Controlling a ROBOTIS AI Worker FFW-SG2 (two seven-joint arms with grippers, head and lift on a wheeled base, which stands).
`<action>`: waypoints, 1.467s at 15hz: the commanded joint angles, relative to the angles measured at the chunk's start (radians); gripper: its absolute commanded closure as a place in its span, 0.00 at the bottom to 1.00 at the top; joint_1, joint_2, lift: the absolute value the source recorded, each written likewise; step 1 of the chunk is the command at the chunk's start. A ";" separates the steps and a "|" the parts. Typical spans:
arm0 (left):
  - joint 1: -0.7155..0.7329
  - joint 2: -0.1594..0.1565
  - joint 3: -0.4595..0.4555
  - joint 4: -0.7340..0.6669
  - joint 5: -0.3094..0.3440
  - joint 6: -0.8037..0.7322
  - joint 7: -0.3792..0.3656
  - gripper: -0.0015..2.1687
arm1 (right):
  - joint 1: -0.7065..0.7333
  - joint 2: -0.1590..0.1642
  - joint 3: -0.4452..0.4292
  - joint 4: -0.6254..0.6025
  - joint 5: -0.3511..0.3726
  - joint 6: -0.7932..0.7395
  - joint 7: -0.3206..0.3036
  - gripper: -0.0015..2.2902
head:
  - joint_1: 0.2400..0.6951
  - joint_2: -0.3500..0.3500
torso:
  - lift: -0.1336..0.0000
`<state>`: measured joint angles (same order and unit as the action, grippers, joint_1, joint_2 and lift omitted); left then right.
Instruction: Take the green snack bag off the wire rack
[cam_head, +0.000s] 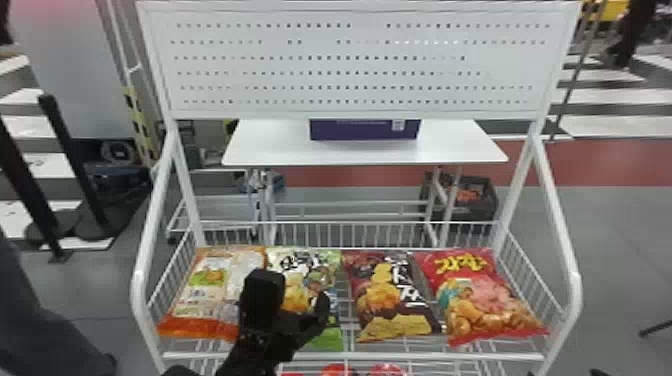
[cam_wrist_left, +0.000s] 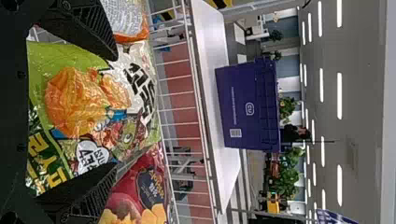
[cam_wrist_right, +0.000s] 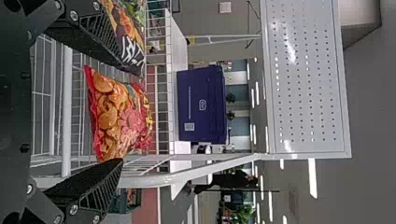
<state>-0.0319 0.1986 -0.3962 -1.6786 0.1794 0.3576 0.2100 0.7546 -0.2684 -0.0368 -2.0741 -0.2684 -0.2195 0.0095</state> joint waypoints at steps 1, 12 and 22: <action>-0.017 -0.001 0.003 0.034 0.009 0.001 -0.009 0.04 | 0.005 0.000 0.000 -0.001 0.001 0.001 0.001 0.07 | 0.57 0.50 | 1.00; -0.020 -0.005 0.014 0.056 0.014 0.087 -0.052 0.48 | 0.011 -0.008 -0.002 -0.006 0.001 0.001 0.000 0.07 | 0.57 0.50 | 1.00; 0.038 0.005 0.020 -0.058 0.025 0.059 -0.028 0.79 | 0.005 -0.008 -0.003 -0.003 0.000 0.001 0.000 0.07 | 0.57 0.50 | 1.00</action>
<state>-0.0089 0.2021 -0.3776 -1.7099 0.2021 0.4222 0.1824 0.7602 -0.2761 -0.0399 -2.0770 -0.2677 -0.2184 0.0092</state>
